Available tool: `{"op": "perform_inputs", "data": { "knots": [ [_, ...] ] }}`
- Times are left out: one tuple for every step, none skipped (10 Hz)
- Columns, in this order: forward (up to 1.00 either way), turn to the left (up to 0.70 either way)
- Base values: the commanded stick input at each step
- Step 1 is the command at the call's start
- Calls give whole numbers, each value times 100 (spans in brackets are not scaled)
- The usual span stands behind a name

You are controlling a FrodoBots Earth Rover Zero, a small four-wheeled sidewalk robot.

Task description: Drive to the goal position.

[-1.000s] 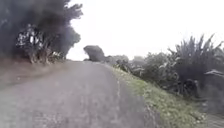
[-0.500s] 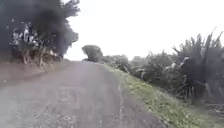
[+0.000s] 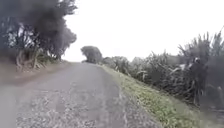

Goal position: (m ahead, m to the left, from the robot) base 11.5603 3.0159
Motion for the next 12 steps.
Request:
{"op": "perform_inputs", "data": {
  "knots": [
    [100,0],
    [100,27],
    [100,27],
    [100,27],
    [100,27],
    [100,27],
    [100,27],
    [100,27],
    [100,27],
    [100,27],
    [100,19],
    [100,12]
  ]
}}
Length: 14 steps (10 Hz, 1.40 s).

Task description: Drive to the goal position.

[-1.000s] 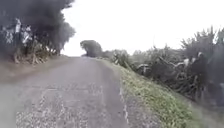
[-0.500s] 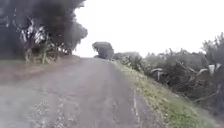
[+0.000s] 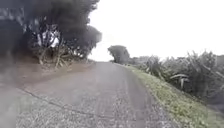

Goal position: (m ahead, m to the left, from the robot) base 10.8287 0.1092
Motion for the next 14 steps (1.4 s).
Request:
{"op": "perform_inputs", "data": {
  "knots": [
    [100,4],
    [100,0],
    [100,0],
    [100,0],
    [100,0],
    [100,0],
    [100,0],
    [100,0],
    [100,0],
    [100,-4],
    [100,-13],
    [100,-22],
    [100,-25],
    [100,-22]
  ]
}}
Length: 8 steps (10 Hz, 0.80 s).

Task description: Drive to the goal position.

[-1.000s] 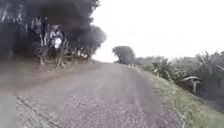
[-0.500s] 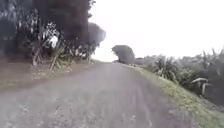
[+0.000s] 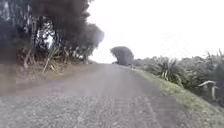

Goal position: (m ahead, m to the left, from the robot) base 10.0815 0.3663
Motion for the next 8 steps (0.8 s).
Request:
{"op": "perform_inputs", "data": {
  "knots": [
    [100,-18],
    [100,-15],
    [100,-11],
    [100,-7],
    [100,-4],
    [100,0],
    [100,0],
    [100,0]
  ]
}}
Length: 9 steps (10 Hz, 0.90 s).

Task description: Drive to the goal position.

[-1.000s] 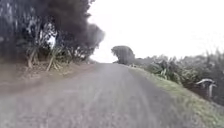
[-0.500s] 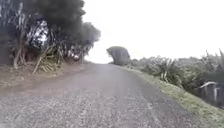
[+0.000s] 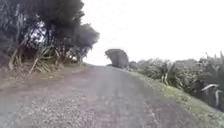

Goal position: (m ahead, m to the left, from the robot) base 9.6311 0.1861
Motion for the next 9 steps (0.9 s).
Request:
{"op": "perform_inputs", "data": {
  "knots": [
    [100,0],
    [100,0],
    [100,0],
    [100,0],
    [100,0],
    [100,0],
    [100,0],
    [100,0],
    [100,0]
  ]
}}
